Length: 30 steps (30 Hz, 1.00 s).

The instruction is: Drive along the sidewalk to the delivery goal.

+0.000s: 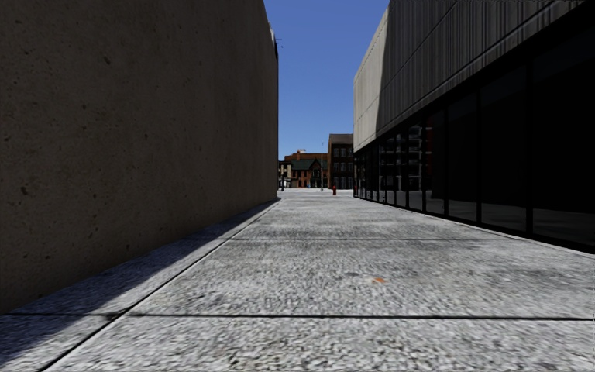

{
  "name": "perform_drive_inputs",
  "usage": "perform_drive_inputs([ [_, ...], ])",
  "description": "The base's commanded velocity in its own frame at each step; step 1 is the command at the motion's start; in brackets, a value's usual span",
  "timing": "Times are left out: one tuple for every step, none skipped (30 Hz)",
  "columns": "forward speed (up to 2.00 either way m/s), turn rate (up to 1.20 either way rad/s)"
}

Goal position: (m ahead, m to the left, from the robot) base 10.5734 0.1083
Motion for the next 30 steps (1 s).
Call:
perform_drive_inputs([
  [2.0, 0.0],
  [2.0, 0.0],
  [2.0, 0.0],
  [2.0, 0.0],
  [2.0, 0.0],
  [2.0, 0.0],
  [2.0, 0.0],
  [2.0, 0.0],
  [2.0, 0.0],
  [2.0, 0.0],
  [2.0, 0.0],
  [2.0, 0.0],
  [2.0, 0.0],
  [2.0, 0.0],
  [2.0, 0.0],
  [2.0, 0.0],
  [2.0, 0.0],
  [2.0, 0.0],
  [2.0, 0.0],
  [2.0, 0.0],
  [2.0, 0.0],
  [2.0, 0.0],
  [2.0, 0.0],
  [2.0, 0.0],
  [2.0, 0.0],
  [2.0, 0.0],
  [2.0, 0.0],
  [2.0, 0.0],
  [2.0, 0.0],
  [2.0, 0.0],
])
